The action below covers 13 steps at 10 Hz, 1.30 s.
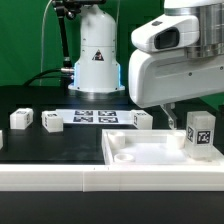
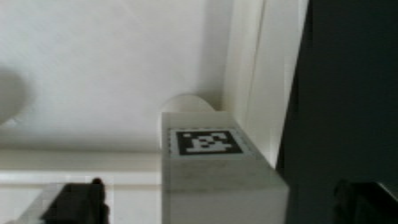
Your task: Assemble one leg
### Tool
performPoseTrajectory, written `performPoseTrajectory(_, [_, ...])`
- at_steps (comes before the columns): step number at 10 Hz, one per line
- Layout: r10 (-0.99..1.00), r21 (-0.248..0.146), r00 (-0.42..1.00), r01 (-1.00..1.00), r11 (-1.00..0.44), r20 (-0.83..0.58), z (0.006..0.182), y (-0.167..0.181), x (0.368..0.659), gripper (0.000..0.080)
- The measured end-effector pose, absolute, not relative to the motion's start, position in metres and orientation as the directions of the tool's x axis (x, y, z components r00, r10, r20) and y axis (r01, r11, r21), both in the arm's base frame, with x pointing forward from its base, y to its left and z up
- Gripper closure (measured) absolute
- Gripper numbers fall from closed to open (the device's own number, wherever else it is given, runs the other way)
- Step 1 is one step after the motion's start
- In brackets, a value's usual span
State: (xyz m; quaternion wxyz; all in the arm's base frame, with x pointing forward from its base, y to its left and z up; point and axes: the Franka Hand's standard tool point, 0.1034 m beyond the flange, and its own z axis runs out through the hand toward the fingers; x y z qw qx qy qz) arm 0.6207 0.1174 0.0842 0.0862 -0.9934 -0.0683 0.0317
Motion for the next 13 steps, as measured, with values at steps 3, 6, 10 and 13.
performPoseTrajectory(3, [0.139, -0.175, 0.989, 0.128, -0.976, -0.049, 0.0846, 0.1160, 0.6215, 0.0501])
performPoseTrajectory(6, [0.114, -0.174, 0.992, 0.103, -0.979, -0.052, 0.0848, 0.1154, 0.6219, 0.0501])
performPoseTrajectory(10, [-0.312, -0.151, 0.947, -0.320, -0.935, -0.073, 0.0840, 0.1174, 0.6222, 0.0499])
performPoseTrajectory(13, [-0.675, -0.122, 0.733, -0.680, -0.723, -0.084, 0.0836, 0.1210, 0.6234, 0.0499])
